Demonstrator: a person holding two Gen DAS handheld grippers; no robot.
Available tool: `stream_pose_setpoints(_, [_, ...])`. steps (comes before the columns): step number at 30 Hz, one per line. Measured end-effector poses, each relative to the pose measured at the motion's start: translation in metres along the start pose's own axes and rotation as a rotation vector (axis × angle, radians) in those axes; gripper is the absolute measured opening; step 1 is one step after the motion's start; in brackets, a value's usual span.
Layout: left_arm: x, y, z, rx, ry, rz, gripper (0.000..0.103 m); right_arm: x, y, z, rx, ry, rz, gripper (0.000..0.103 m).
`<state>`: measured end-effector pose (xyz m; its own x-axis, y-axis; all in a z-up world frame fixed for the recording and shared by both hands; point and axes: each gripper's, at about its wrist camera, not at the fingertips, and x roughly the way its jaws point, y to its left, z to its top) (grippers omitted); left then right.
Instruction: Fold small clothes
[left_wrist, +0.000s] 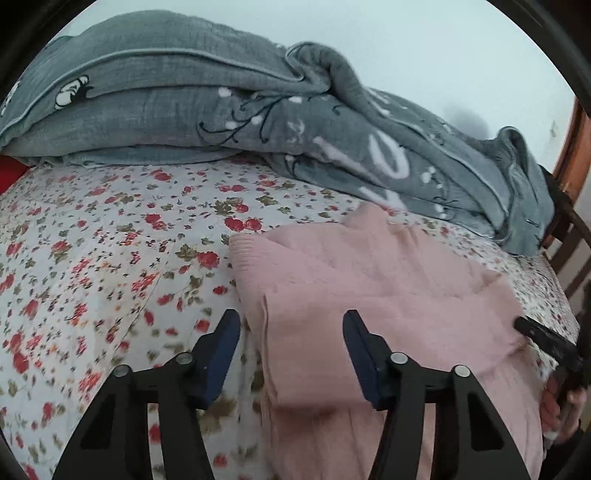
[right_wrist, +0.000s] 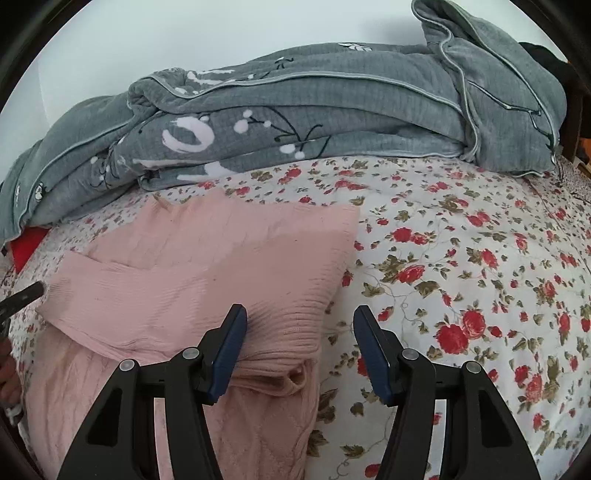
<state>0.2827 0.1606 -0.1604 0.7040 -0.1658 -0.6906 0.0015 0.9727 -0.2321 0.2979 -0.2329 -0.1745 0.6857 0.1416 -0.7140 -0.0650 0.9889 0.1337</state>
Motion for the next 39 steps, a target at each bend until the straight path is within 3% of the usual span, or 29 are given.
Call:
stream_pose_setpoints(5, [0.018,0.0,0.001,-0.011,0.044,0.019,0.033,0.008,0.004,-0.005,-0.025,0.013,0.014,0.059])
stream_pose_setpoints(8, [0.015,-0.002,0.004,-0.011,0.017,0.014,0.02,0.01,0.001,-0.004,-0.005,0.014,0.037,0.06])
stream_pose_setpoints(11, [0.006,-0.007,0.014,-0.019,-0.027,0.015,0.014,0.011,-0.004,-0.005,0.019,0.017,0.054,0.06])
stream_pose_setpoints(15, [-0.003,-0.016,0.027,-0.003,-0.054,0.013,0.014,0.011,-0.005,-0.004,0.026,0.022,0.059,0.06])
stream_pose_setpoints(19, [0.01,-0.022,0.018,0.058,0.022,0.083,0.015,0.011,-0.005,-0.004,0.027,0.023,0.06,0.06])
stream_pose_setpoints(21, [0.013,-0.024,0.009,0.106,0.037,0.112,0.019,0.011,-0.004,-0.004,0.029,0.022,0.061,0.06])
stream_pose_setpoints(26, [0.004,-0.029,0.001,0.15,-0.011,0.092,0.042,0.012,-0.004,-0.004,0.028,0.022,0.06,0.06])
stream_pose_setpoints(30, [0.001,-0.035,0.003,0.17,-0.04,0.099,0.042,0.013,-0.006,-0.004,0.034,0.024,0.068,0.06])
stream_pose_setpoints(35, [-0.009,-0.038,0.001,0.151,-0.044,0.012,0.042,0.013,-0.007,-0.004,0.042,0.023,0.075,0.06])
stream_pose_setpoints(39, [0.001,-0.037,0.004,0.15,-0.021,0.041,0.042,0.012,-0.009,-0.003,0.047,0.022,0.081,0.06])
